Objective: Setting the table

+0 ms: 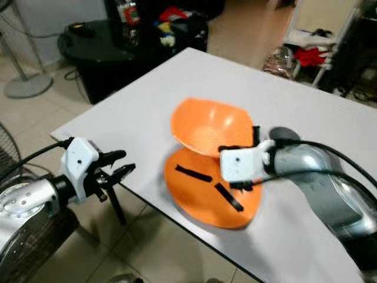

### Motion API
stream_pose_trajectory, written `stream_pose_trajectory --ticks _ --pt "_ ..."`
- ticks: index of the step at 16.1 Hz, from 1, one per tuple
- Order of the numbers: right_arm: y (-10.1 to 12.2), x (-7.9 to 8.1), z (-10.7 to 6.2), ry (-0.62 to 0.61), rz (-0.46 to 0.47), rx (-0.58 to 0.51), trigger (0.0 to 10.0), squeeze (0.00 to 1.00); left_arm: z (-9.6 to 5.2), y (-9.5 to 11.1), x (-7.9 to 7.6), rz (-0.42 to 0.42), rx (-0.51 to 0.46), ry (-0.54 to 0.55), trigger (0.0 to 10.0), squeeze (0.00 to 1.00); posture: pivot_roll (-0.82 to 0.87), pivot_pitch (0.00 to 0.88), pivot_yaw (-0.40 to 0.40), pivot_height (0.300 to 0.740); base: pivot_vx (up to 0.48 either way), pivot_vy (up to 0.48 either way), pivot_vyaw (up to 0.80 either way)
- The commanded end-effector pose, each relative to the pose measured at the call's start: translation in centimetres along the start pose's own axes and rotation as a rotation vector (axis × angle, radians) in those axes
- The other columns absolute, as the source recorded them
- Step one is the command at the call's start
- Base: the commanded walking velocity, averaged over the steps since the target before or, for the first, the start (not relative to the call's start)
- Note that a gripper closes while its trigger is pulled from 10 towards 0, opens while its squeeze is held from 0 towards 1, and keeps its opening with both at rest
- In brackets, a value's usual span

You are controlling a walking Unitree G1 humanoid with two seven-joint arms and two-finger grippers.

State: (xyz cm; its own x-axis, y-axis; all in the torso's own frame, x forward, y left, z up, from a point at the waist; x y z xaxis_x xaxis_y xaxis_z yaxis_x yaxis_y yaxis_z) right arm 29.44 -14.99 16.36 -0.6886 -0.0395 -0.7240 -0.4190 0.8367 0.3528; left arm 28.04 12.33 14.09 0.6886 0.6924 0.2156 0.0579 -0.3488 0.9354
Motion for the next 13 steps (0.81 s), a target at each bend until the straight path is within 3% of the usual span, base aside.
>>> stream_pose_trajectory --ticks 1,2,4,5,8,13 --pt "1.1 -0.9 -1.6 -0.028 -0.034 -0.002 0.0 0.0 0.0 0.2 -0.5 0.009 0.004 -0.028 10.0 0.0 -0.03 0.0 0.022 0.74 0.0 0.0 0.0" --pt "1.2 -0.5 -1.9 -0.013 -0.034 0.0 0.0 0.0 0.0 0.2 -0.7 0.006 0.004 -0.039 10.0 0.0 -0.04 0.0 0.025 0.74 0.0 0.0 0.0" --pt "2.3 2.3 -2.8 0.089 -0.028 -0.003 0.0 0.0 0.1 0.2 -1.4 -0.005 0.003 -0.067 10.0 0.0 -0.05 0.0 0.023 0.74 0.0 0.0 0.0" --pt "2.4 2.6 -2.9 0.101 -0.023 -0.004 0.0 0.0 0.1 0.2 -1.4 -0.006 0.003 -0.068 10.0 0.0 -0.04 0.0 0.021 0.74 0.0 0.0 0.0" --pt "2.4 6.1 -2.7 0.182 0.015 0.008 0.0 0.0 -0.1 0.0 -2.2 -0.015 0.013 -0.104 10.0 0.0 -0.04 0.0 0.016 0.74 0.0 0.0 0.0" --pt "1.2 6.8 -2.0 0.146 0.042 0.052 0.0 0.0 -0.2 0.0 -2.1 -0.014 0.018 -0.102 10.0 0.0 -0.03 0.0 0.018 0.74 0.0 0.0 0.0"
Point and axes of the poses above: a point about 5 cm out from each wrist's last joint towards the gripper, its own z axis pointing out of the wrist towards the gripper, its own y axis along the axis of the wrist's last joint, x = y × z, the point moved 6 cm from there along z, pointing out of the wrist towards the gripper, and after that the axes turned 2 degrees about z, right-handed, at the moved point
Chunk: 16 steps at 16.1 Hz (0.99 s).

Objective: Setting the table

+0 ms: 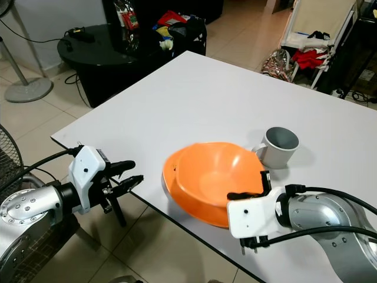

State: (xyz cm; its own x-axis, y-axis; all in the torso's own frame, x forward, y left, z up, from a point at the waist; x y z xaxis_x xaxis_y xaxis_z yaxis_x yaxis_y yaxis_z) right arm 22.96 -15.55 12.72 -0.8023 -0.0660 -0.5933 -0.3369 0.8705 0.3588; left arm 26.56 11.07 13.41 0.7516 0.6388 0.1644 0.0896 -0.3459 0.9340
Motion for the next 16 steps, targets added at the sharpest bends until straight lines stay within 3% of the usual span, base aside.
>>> stream_pose_trajectory --ticks 1,5,6,7,9,10,14,16 --pt "0.4 -0.5 0.3 -0.046 -0.023 -0.012 0.0 0.0 -0.1 0.3 -0.1 0.013 -0.001 -0.009 10.0 0.0 -0.03 0.0 0.019 0.74 0.0 0.0 0.0" --pt "0.1 -0.8 1.9 -0.127 -0.02 -0.016 0.0 0.0 0.0 0.4 0.0 0.02 0.0 -0.012 10.0 0.0 -0.02 0.0 0.021 0.74 0.0 0.0 0.0" --pt "-0.1 -0.5 2.2 -0.132 -0.028 -0.005 0.7 0.0 0.0 0.5 0.1 0.023 0.0 -0.011 10.0 0.0 -0.02 0.0 0.02 0.74 0.0 0.0 0.0" --pt "-0.5 -0.3 2.5 -0.148 -0.052 0.015 10.0 0.0 -0.1 0.6 0.2 0.022 -0.003 -0.009 10.0 0.0 -0.02 0.0 0.022 0.74 0.0 0.0 0.0" --pt "-0.7 0.1 2.9 -0.148 -0.026 0.002 10.0 0.0 -0.1 0.6 0.2 0.022 -0.002 -0.008 10.0 0.0 -0.02 0.0 0.025 0.74 0.0 0.0 0.0" --pt "0.0 0.2 2.8 -0.146 0.02 -0.045 10.0 1.0 -0.1 0.6 0.2 0.024 -0.001 -0.009 10.0 0.0 -0.02 0.0 0.025 0.74 0.0 0.0 0.0" --pt "1.6 -0.3 1.4 -0.127 0.002 -0.116 10.0 1.0 -0.2 0.9 0.6 0.03 -0.005 -0.007 10.0 0.0 -0.02 0.0 0.035 0.74 0.0 0.0 0.0" --pt "2.0 -2.0 -0.2 -0.139 -0.023 -0.128 10.0 1.0 -0.1 1.0 0.8 0.032 -0.01 -0.01 10.0 0.0 -0.03 0.0 0.045 0.74 0.0 0.0 0.0"
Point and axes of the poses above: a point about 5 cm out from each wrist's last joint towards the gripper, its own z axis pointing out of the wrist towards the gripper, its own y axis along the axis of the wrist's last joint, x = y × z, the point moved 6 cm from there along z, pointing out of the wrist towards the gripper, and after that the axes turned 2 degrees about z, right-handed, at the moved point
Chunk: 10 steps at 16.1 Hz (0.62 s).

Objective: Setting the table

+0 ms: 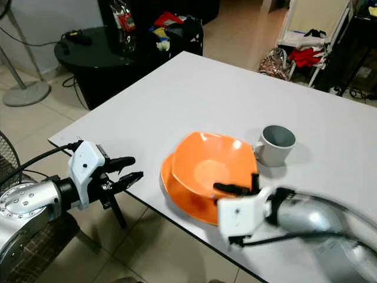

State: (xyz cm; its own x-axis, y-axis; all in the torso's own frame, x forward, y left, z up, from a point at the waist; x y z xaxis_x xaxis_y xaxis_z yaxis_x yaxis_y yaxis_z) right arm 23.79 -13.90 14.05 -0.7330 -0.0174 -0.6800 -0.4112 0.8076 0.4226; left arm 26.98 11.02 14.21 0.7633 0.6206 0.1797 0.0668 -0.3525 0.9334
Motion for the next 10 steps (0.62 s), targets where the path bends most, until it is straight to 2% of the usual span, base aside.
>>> stream_pose_trajectory --ticks 1,2,3,5,6,7,8,9,10 --pt "0.3 -1.7 -1.1 -0.036 -0.036 0.007 10.0 1.0 -0.1 0.3 0.4 0.011 -0.003 0.004 10.0 0.0 -0.03 0.0 0.046 0.74 0.0 0.0 0.0" --pt "0.5 -2.8 -2.1 -0.034 -0.05 0.007 10.0 1.0 -0.1 0.5 0.5 0.014 -0.007 0.004 10.0 0.0 -0.03 0.0 0.046 0.74 0.0 0.0 0.0" --pt "1.9 -4.0 -3.4 -0.025 -0.006 -0.056 10.0 1.0 -0.1 0.7 0.6 0.008 -0.02 0.002 10.0 0.0 -0.04 0.0 0.048 0.74 0.0 0.0 0.0" --pt "4.7 -6.8 -4.8 -0.14 0.24 -0.286 10.0 1.0 -0.5 0.8 0.8 -0.006 -0.024 0.024 10.0 0.0 -0.03 0.0 0.041 0.74 0.0 0.0 0.0" --pt "5.2 -6.4 -4.7 -0.141 0.298 -0.334 10.0 1.0 -0.7 0.7 0.8 -0.011 -0.02 0.032 10.0 0.0 -0.03 0.0 0.039 0.74 0.0 0.0 0.0" --pt "5.9 -5.3 -4.3 -0.117 0.344 -0.375 10.0 1.0 -0.9 0.6 0.7 -0.016 -0.018 0.033 10.0 0.0 -0.03 0.0 0.038 0.74 0.0 0.0 0.0" --pt "6.2 -4.8 -4.1 -0.104 0.367 -0.395 10.0 1.0 -1.0 0.6 0.6 -0.018 -0.017 0.032 10.0 0.0 -0.02 0.0 0.039 0.74 0.0 0.0 0.0" --pt "7.2 -5.0 -3.0 -0.201 0.512 -0.481 10.0 1.0 -1.4 0.7 0.6 -0.03 -0.025 0.054 10.0 0.0 -0.02 0.0 0.043 0.74 0.0 0.0 0.0" --pt "7.2 -5.9 -2.4 -0.317 0.641 -0.517 10.0 1.0 -1.8 1.0 0.9 -0.044 -0.045 0.097 10.0 0.0 -0.02 0.0 0.043 0.74 0.0 0.0 0.44"
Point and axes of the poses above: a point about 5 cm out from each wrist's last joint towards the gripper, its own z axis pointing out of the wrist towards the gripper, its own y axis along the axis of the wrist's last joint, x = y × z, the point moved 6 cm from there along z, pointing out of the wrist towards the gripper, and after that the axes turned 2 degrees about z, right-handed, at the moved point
